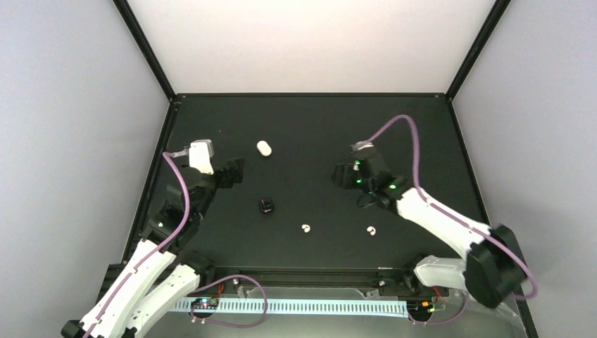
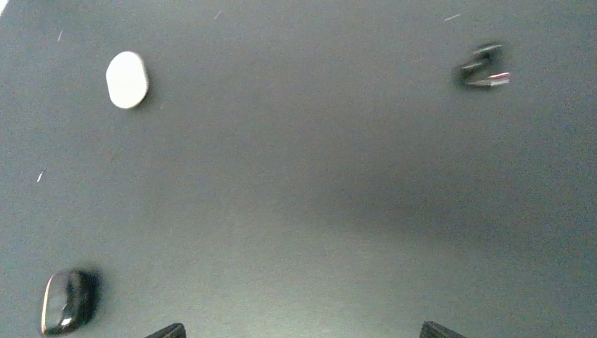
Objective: Insert the wireless bluetooth earbuds into the charging case
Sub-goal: Move the charging case to the center of the board.
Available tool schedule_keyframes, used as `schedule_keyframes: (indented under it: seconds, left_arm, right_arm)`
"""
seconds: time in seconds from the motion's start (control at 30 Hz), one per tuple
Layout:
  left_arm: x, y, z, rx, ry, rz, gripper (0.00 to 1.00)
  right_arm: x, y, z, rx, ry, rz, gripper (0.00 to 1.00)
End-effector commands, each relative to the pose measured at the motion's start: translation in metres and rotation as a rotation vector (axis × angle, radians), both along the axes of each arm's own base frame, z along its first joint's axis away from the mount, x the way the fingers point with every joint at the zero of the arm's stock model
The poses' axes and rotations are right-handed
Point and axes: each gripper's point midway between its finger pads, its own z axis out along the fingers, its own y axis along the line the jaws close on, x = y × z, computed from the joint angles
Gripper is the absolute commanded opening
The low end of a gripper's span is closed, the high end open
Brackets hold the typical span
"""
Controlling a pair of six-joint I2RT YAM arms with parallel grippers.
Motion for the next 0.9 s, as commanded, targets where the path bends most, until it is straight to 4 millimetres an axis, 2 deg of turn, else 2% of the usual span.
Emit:
schedule_keyframes:
  seconds: [0.0, 0.17, 0.3, 0.43, 0.47, 0.6, 0.87]
  left_arm:
    - [-0.006, -0.002, 0.007, -0.036, -0.023, -0.025, 0.99]
    - [-0.011, 0.006, 0.015, -0.044, -0.052, 0.006, 0.99]
    - [-0.015, 0.015, 0.016, -0.046, -0.066, 0.040, 0.99]
    - [-0.015, 0.015, 0.017, -0.050, -0.073, 0.038, 0.99]
    - [-0.015, 0.015, 0.017, -0.050, -0.073, 0.039, 0.99]
    - [-0.015, 0.016, 0.016, -0.044, -0.071, 0.046, 0.99]
    - [-0.011, 0.019, 0.012, -0.033, -0.059, 0.063, 0.99]
  right_arm:
    - [0.012, 0.081, 0.013, 0.024, -0.036, 0.143, 0.87]
    - [0.051, 0.155, 0.004, 0.015, -0.004, 0.239, 0.84]
    - [0.085, 0.202, -0.003, -0.039, -0.015, 0.317, 0.83]
    - [0.114, 0.230, -0.023, -0.111, -0.026, 0.362, 0.81]
    - [0.119, 0.237, -0.033, -0.121, -0.020, 0.375, 0.81]
    - [0.136, 0.261, -0.042, -0.111, -0.049, 0.419, 0.81]
    - [0.168, 0.287, -0.060, -0.156, -0.048, 0.420, 0.82]
